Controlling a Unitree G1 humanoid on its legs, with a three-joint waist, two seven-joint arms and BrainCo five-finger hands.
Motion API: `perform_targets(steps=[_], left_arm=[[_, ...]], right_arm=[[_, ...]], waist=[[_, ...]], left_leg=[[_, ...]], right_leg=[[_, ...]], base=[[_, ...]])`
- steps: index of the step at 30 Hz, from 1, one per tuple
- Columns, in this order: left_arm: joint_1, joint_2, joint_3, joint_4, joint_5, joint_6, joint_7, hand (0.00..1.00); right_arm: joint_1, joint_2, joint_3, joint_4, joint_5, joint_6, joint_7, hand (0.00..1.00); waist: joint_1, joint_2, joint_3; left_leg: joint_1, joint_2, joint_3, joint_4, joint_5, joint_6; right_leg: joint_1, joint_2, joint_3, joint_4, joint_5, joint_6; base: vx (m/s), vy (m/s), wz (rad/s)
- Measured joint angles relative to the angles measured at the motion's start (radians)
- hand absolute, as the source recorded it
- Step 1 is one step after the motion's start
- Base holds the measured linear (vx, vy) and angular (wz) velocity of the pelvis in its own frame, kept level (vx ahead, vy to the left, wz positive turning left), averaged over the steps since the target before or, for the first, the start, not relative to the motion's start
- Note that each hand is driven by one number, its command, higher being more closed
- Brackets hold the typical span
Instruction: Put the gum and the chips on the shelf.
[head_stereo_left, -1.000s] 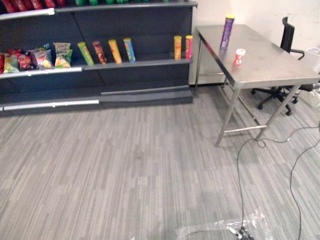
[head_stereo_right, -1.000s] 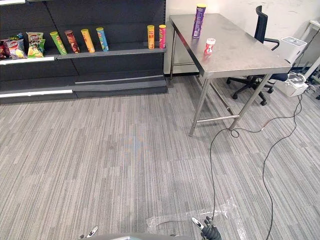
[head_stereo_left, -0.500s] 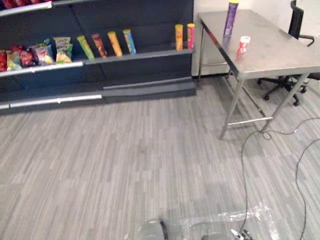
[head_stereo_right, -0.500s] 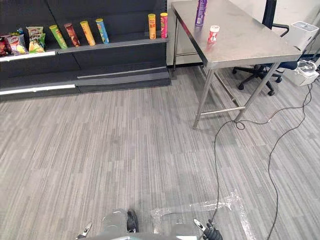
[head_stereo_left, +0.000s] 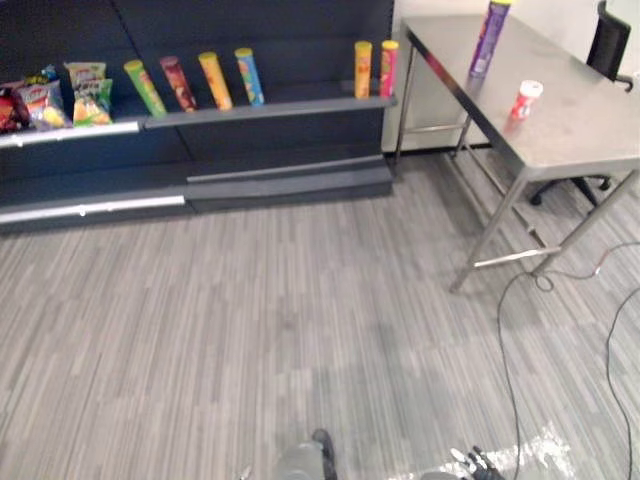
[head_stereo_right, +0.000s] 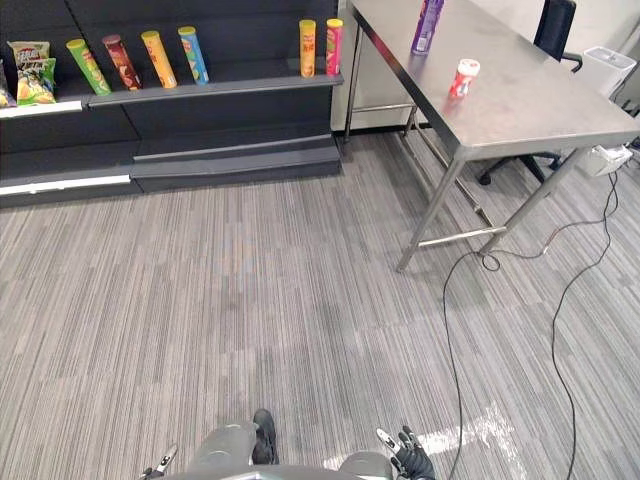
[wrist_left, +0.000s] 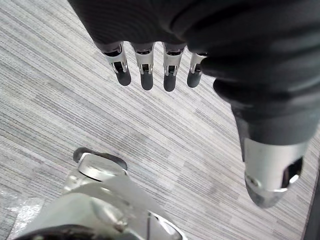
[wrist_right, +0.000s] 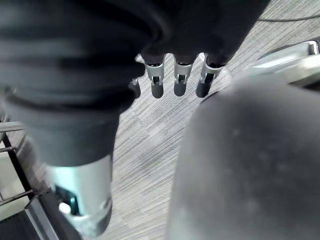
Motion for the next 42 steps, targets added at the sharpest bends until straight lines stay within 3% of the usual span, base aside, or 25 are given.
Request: perform_targets(steps=[1,3,6,8,12,13,14,15,17,19,21,23,24,25,26,27,28,29,30,31,32,35,37,39,42], left_arm=[[0.003,0.002,-0.001,-0.002,0.000,-0.001,-0.006,0.00],[0.005,0.010,-0.011,-0.007,0.000,-0.001,-0.013,0.00],[-0.004,0.009,-0.032,-0.013,0.000,0.002,-0.012,0.00],[-0.009,0.002,-0.037,-0.016,0.000,0.011,-0.010,0.00],[-0.007,0.000,-0.039,-0.023,-0.001,0.023,-0.012,0.00],[-0.005,0.000,-0.036,-0.024,-0.003,0.023,-0.013,0.00],[-0.007,-0.009,-0.030,-0.020,-0.005,0.025,-0.015,0.00],[-0.008,-0.029,-0.031,-0.019,-0.008,0.029,-0.022,0.00],[-0.011,-0.063,-0.030,-0.021,-0.015,0.032,-0.032,0.00],[-0.014,-0.069,-0.022,-0.022,-0.023,0.042,-0.041,0.00],[-0.014,-0.067,-0.015,-0.028,-0.051,0.063,-0.064,0.00],[-0.013,-0.066,-0.011,-0.029,-0.087,0.088,-0.112,0.00],[-0.010,-0.066,-0.012,-0.028,-0.111,0.089,-0.126,0.00],[-0.007,-0.065,-0.008,-0.029,-0.148,0.076,-0.129,0.00],[-0.009,-0.060,-0.005,-0.030,-0.170,0.070,-0.137,0.00],[-0.014,-0.061,0.010,-0.031,-0.176,0.068,-0.157,0.00],[-0.015,-0.059,0.010,-0.038,-0.176,0.066,-0.173,0.00],[-0.015,-0.054,0.009,-0.042,-0.176,0.066,-0.181,0.00],[-0.013,-0.058,-0.002,-0.040,-0.178,0.070,-0.190,0.00],[-0.012,-0.060,-0.001,-0.040,-0.182,0.071,-0.191,0.00],[-0.013,-0.059,-0.001,-0.040,-0.188,0.074,-0.190,0.00],[-0.013,-0.057,0.000,-0.035,-0.187,0.069,-0.154,0.00],[-0.011,-0.057,0.001,-0.029,-0.173,0.065,-0.141,0.00],[0.000,-0.050,0.003,-0.025,-0.162,0.058,-0.139,0.00],[-0.005,-0.006,0.006,-0.024,-0.139,0.045,-0.139,0.00]], right_arm=[[0.005,0.006,0.001,-0.021,0.000,-0.006,-0.011,0.00],[0.008,0.009,0.006,-0.052,0.004,-0.006,-0.010,0.00],[0.014,0.005,0.006,-0.080,0.037,-0.009,-0.009,0.00],[0.016,-0.001,0.004,-0.086,0.054,-0.019,-0.011,0.00],[0.051,0.008,0.002,-0.081,0.073,-0.041,-0.017,0.00],[0.060,0.012,0.001,-0.082,0.073,-0.043,-0.018,0.00],[0.067,0.009,-0.009,-0.081,0.073,-0.043,-0.023,0.00],[0.061,-0.005,-0.024,-0.083,0.072,-0.043,-0.038,0.00],[0.058,-0.024,-0.033,-0.081,0.071,-0.037,-0.060,0.00],[0.056,-0.023,-0.033,-0.081,0.071,-0.031,-0.066,0.00],[0.055,-0.024,-0.032,-0.080,0.068,-0.009,-0.078,0.00],[0.053,-0.033,-0.029,-0.079,0.067,0.003,-0.079,0.00],[0.053,-0.044,-0.021,-0.078,0.065,0.004,-0.078,0.00],[0.051,-0.051,-0.008,-0.077,0.055,0.006,-0.075,0.00],[0.045,-0.054,0.007,-0.075,0.039,0.007,-0.071,0.00],[0.039,-0.060,0.007,-0.074,0.035,0.018,-0.058,0.00],[0.036,-0.060,0.008,-0.069,0.035,0.025,-0.054,0.00],[0.035,-0.060,0.008,-0.065,0.035,0.025,-0.053,0.00],[0.014,-0.059,0.007,-0.056,0.035,0.023,-0.049,0.00],[0.009,-0.059,0.006,-0.054,0.035,0.022,-0.049,0.00],[-0.004,-0.055,0.005,-0.054,0.033,0.020,-0.043,0.00],[-0.012,-0.040,-0.007,-0.043,0.032,0.016,-0.030,0.00],[-0.011,-0.040,-0.011,-0.033,0.031,0.009,-0.030,0.00],[0.002,-0.033,0.002,-0.026,0.031,0.001,-0.030,0.00],[-0.007,0.028,0.011,-0.022,0.028,0.002,-0.036,0.00]], waist=[[-0.007,0.009,-0.001],[-0.025,0.006,-0.008],[-0.041,0.026,-0.005],[-0.050,0.047,-0.001],[-0.050,0.048,-0.001],[-0.050,0.044,-0.001],[-0.051,0.052,0.005],[-0.053,0.088,-0.001],[-0.048,0.123,-0.010],[-0.049,0.127,-0.012],[-0.047,0.122,-0.012],[-0.047,0.140,-0.023],[-0.046,0.131,-0.021],[-0.045,0.136,-0.026],[-0.045,0.135,-0.026],[-0.044,0.135,-0.026],[-0.039,0.129,-0.024],[-0.035,0.127,-0.024],[-0.021,0.123,-0.025],[-0.019,0.122,-0.026],[-0.018,0.121,-0.026],[-0.019,0.116,-0.025],[-0.020,0.119,-0.024],[-0.014,0.108,-0.026],[-0.015,0.026,-0.027]], left_leg=[[0.049,-0.008,-0.012,-0.039,-0.005,0.017],[0.114,-0.004,-0.033,-0.078,-0.010,0.047],[0.175,0.032,-0.048,-0.103,-0.026,0.039],[0.200,0.066,-0.052,-0.107,-0.048,0.018],[0.288,0.090,-0.065,-0.142,-0.103,-0.061],[0.304,0.089,-0.073,-0.143,-0.119,-0.075],[0.343,0.109,-0.081,-0.143,-0.144,-0.103],[0.354,0.143,-0.079,-0.142,-0.146,-0.107],[0.356,0.179,-0.079,-0.126,-0.097,-0.123],[0.353,0.190,-0.076,-0.087,-0.039,-0.123],[0.322,0.217,-0.078,0.053,-0.008,-0.144],[0.215,0.284,-0.083,0.336,0.071,-0.163],[0.176,0.309,-0.085,0.430,0.148,-0.163],[0.133,0.340,-0.086,0.528,0.287,-0.161],[0.091,0.365,-0.083,0.619,0.284,-0.169],[0.014,0.379,-0.071,0.733,0.142,-0.153],[-0.023,0.370,-0.026,0.749,0.047,-0.137],[-0.033,0.360,0.000,0.722,0.012,-0.134],[-0.047,0.317,0.054,0.566,-0.032,-0.130],[-0.049,0.306,0.060,0.516,-0.033,-0.132],[-0.051,0.259,0.058,0.313,-0.029,-0.135],[-0.063,0.176,-0.017,-0.109,0.069,-0.144],[-0.094,0.181,-0.085,-0.119,0.074,-0.143],[-0.069,0.165,-0.068,-0.076,0.146,-0.122],[-0.034,0.085,-0.047,-0.066,0.115,-0.074]], right_leg=[[-0.052,-0.005,-0.002,0.123,0.024,0.008],[-0.128,0.023,-0.081,0.256,-0.130,-0.024],[-0.200,0.113,-0.231,0.103,-0.233,-0.080],[-0.247,0.178,-0.257,-0.095,-0.222,-0.068],[-0.265,0.214,-0.170,-0.582,-0.004,-0.025],[-0.257,0.206,-0.156,-0.601,0.002,-0.020],[-0.250,0.215,-0.161,-0.552,0.099,-0.035],[-0.263,0.237,-0.175,-0.493,0.091,-0.054],[-0.263,0.262,-0.196,-0.450,0.040,-0.118],[-0.251,0.267,-0.206,-0.418,-0.010,-0.126],[-0.214,0.283,-0.206,-0.414,-0.047,-0.130],[-0.150,0.318,-0.199,-0.455,-0.057,-0.141],[-0.124,0.337,-0.190,-0.477,-0.063,-0.149],[-0.074,0.360,-0.174,-0.531,-0.064,-0.152],[-0.038,0.370,-0.163,-0.570,-0.064,-0.154],[-0.002,0.373,-0.152,-0.600,-0.063,-0.155],[0.041,0.367,-0.140,-0.625,-0.064,-0.159],[0.061,0.362,-0.132,-0.635,-0.065,-0.162],[0.090,0.346,-0.113,-0.640,-0.075,-0.165],[0.094,0.342,-0.110,-0.641,-0.077,-0.163],[0.104,0.333,-0.099,-0.639,-0.083,-0.147],[0.136,0.307,-0.063,-0.642,-0.122,-0.118],[0.164,0.299,-0.044,-0.641,-0.151,-0.083],[0.211,0.256,0.000,-0.628,-0.198,-0.040],[0.207,0.178,0.014,-0.568,-0.191,-0.031]], base=[[0.30,0.132,0.19],[0.27,0.080,0.25],[0.33,-0.017,0.20],[0.39,-0.109,0.10],[0.45,-0.207,0.16],[0.49,-0.316,0.31],[0.49,-0.307,0.29],[0.50,-0.305,0.24],[0.45,-0.284,0.17],[0.39,-0.255,0.08],[0.30,-0.201,-0.14],[0.28,-0.114,-0.34],[0.30,-0.080,-0.43],[0.32,-0.078,-0.42],[0.44,-0.109,-0.32],[0.37,-0.068,-0.23],[0.35,-0.066,-0.17],[0.25,0.000,-0.38],[0.19,0.032,-0.36],[0.24,0.078,-0.48],[0.26,0.122,-0.34],[0.30,0.193,-0.32],[0.32,0.271,-0.32],[0.38,0.332,-0.46],[0.42,0.276,-0.38]])
